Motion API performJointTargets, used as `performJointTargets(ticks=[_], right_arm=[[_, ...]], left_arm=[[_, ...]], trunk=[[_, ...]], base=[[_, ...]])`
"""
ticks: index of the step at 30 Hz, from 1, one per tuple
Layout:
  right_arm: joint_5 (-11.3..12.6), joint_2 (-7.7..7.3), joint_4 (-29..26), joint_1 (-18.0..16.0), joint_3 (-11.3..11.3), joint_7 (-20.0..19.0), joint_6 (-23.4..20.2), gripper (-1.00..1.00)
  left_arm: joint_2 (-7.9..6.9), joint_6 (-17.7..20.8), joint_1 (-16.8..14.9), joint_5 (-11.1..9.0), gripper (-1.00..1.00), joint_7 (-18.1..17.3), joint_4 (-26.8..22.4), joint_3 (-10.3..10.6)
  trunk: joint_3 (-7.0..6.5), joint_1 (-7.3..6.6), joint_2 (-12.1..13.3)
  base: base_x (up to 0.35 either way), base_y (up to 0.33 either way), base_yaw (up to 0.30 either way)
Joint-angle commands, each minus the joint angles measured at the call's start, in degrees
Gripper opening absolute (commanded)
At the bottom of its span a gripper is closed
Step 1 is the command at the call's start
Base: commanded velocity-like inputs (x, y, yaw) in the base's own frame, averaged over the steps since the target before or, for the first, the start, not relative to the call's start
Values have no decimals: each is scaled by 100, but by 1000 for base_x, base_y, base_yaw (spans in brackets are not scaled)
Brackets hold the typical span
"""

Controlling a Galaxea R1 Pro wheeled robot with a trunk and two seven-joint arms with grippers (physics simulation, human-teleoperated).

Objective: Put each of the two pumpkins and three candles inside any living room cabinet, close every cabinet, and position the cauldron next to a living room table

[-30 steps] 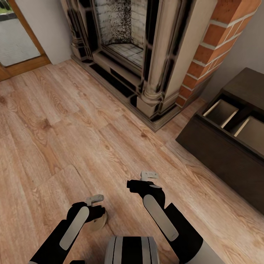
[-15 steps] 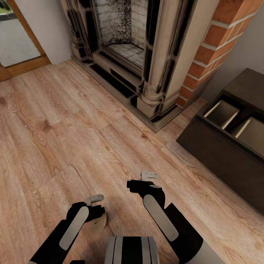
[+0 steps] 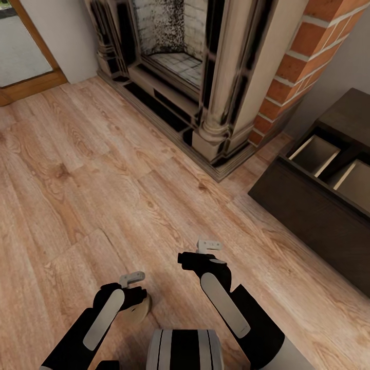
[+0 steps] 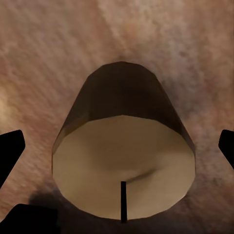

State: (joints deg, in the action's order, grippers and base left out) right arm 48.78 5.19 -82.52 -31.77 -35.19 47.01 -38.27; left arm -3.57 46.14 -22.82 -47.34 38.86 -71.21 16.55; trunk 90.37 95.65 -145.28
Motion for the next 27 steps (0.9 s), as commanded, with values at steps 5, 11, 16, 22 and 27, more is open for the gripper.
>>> performJointTargets(ticks=[5,11,16,22,27], right_arm=[[44,0,-9,-5,-5,54,-13,100],[44,0,-10,-5,-5,54,-13,100],[44,0,-10,-5,-5,54,-13,100],[44,0,-13,-5,-5,54,-13,100],[44,0,-10,-5,-5,54,-13,100]], left_arm=[[-4,0,-4,-64,100,60,-6,19],[-3,4,-4,-75,100,58,0,16],[-3,8,-4,-81,100,59,2,11],[-3,9,-4,-91,100,60,10,6],[-3,9,-4,-99,100,60,11,0]], trunk=[[70,7,-6],[114,12,-8],[159,17,-11],[203,22,-14],[203,22,-14]], base=[[0,0,0],[0,0,0],[0,0,0],[0,0,0],[0,0,0]])
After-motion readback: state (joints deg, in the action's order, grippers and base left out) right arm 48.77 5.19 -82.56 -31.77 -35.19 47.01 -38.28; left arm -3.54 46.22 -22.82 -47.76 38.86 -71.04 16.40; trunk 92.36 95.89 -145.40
